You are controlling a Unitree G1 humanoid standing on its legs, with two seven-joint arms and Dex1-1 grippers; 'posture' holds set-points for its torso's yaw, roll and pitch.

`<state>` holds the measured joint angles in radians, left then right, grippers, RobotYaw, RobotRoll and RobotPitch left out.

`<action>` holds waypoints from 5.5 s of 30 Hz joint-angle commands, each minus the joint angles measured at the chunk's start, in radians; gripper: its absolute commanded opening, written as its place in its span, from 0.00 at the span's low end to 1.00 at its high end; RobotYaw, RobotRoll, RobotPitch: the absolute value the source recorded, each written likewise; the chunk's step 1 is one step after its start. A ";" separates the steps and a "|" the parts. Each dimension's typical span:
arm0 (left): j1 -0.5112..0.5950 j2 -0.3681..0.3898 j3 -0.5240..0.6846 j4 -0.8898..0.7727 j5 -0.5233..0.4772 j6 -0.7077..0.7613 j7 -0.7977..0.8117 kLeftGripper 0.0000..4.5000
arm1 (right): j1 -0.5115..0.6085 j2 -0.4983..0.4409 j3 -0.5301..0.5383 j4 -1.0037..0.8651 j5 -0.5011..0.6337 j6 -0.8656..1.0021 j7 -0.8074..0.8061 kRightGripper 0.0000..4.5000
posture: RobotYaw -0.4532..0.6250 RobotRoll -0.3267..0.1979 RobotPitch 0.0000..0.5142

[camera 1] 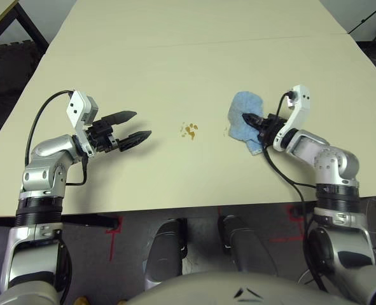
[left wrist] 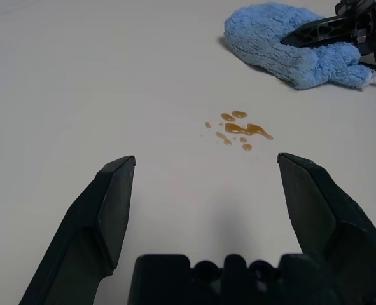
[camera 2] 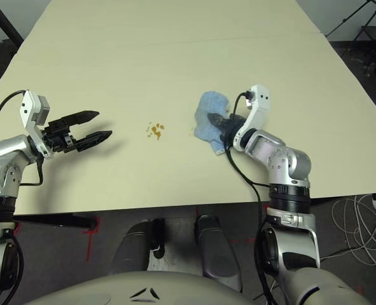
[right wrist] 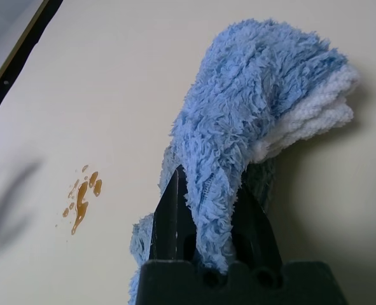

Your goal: Wipe the water off the table with a rag.

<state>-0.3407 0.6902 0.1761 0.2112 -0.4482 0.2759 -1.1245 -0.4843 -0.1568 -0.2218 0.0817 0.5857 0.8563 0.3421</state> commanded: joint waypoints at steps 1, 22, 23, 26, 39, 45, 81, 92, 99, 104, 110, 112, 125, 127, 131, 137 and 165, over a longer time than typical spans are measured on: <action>0.016 0.019 0.004 -0.017 -0.007 0.011 -0.014 1.00 | 0.017 0.043 0.073 0.044 -0.031 -0.011 0.004 0.03 | 0.36 0.62 0.34; 0.058 0.033 0.024 -0.049 -0.018 0.024 -0.017 1.00 | -0.138 0.258 0.231 0.279 -0.129 -0.109 0.083 0.03 | 0.38 0.62 0.37; 0.062 0.037 0.030 -0.050 -0.021 0.024 -0.018 1.00 | -0.142 0.265 0.243 0.288 -0.135 -0.111 0.092 0.03 | 0.38 0.62 0.37; 0.078 0.048 0.044 -0.061 -0.032 0.031 -0.023 1.00 | -0.149 0.285 0.270 0.309 -0.151 -0.115 0.112 0.03 | 0.39 0.62 0.38; 0.117 0.070 0.065 -0.100 -0.060 0.055 -0.021 1.00 | -0.139 0.362 0.374 0.345 -0.193 -0.122 0.171 0.03 | 0.41 0.62 0.39; 0.122 0.064 0.064 -0.110 -0.063 0.060 -0.017 1.00 | -0.146 0.359 0.377 0.352 -0.193 -0.128 0.175 0.03 | 0.41 0.62 0.39; 0.059 0.054 0.022 -0.041 -0.046 0.035 -0.035 1.00 | -0.172 -0.217 0.172 0.257 -0.202 -0.152 0.263 0.03 | 0.36 0.62 0.39; 0.014 0.035 -0.011 0.015 -0.033 0.013 -0.049 1.00 | -0.242 -0.396 -0.073 0.114 0.074 0.130 0.327 0.03 | 0.31 0.62 0.39; -0.008 0.027 -0.018 0.042 -0.023 0.000 -0.057 1.00 | -0.220 -0.518 -0.043 0.217 0.007 0.079 0.374 0.03 | 0.31 0.62 0.38; -0.012 0.030 -0.017 0.046 -0.022 -0.002 -0.058 1.00 | -0.188 -0.518 -0.003 0.318 -0.086 -0.032 0.380 0.03 | 0.31 0.62 0.38; -0.005 0.036 -0.013 0.034 -0.025 0.004 -0.055 1.00 | -0.184 -0.504 0.023 0.479 -0.187 -0.194 0.365 0.03 | 0.33 0.62 0.38; -0.002 0.040 -0.010 0.030 -0.026 0.006 -0.056 1.00 | -0.183 -0.504 0.029 0.522 -0.219 -0.243 0.362 0.03 | 0.33 0.62 0.38; -0.013 0.042 -0.016 0.038 -0.023 0.004 -0.058 1.00 | -0.182 -0.557 0.025 0.655 -0.302 -0.374 0.385 0.03 | 0.32 0.62 0.38; -0.019 0.038 -0.019 0.042 -0.021 0.002 -0.057 1.00 | -0.177 -0.558 0.025 0.660 -0.309 -0.393 0.383 0.03 | 0.31 0.62 0.37; -0.039 0.024 -0.014 0.059 -0.019 -0.009 -0.043 1.00 | -0.170 -0.555 0.002 0.647 -0.293 -0.413 0.400 0.25 | 0.31 0.62 0.37; -0.067 -0.003 0.008 0.087 -0.016 -0.033 0.003 1.00 | -0.153 -0.583 -0.067 0.608 -0.242 -0.446 0.467 0.75 | 0.31 0.62 0.36; -0.233 -0.139 0.178 0.477 0.182 -0.416 0.751 1.00 | -0.049 -0.457 -0.270 0.648 -0.163 -1.017 0.393 0.99 | 0.28 0.62 0.39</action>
<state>-0.5741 0.5536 0.3425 0.6508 -0.2854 -0.1132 -0.4026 -0.5546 -0.6181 -0.4819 0.7130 0.4163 -0.1376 0.7426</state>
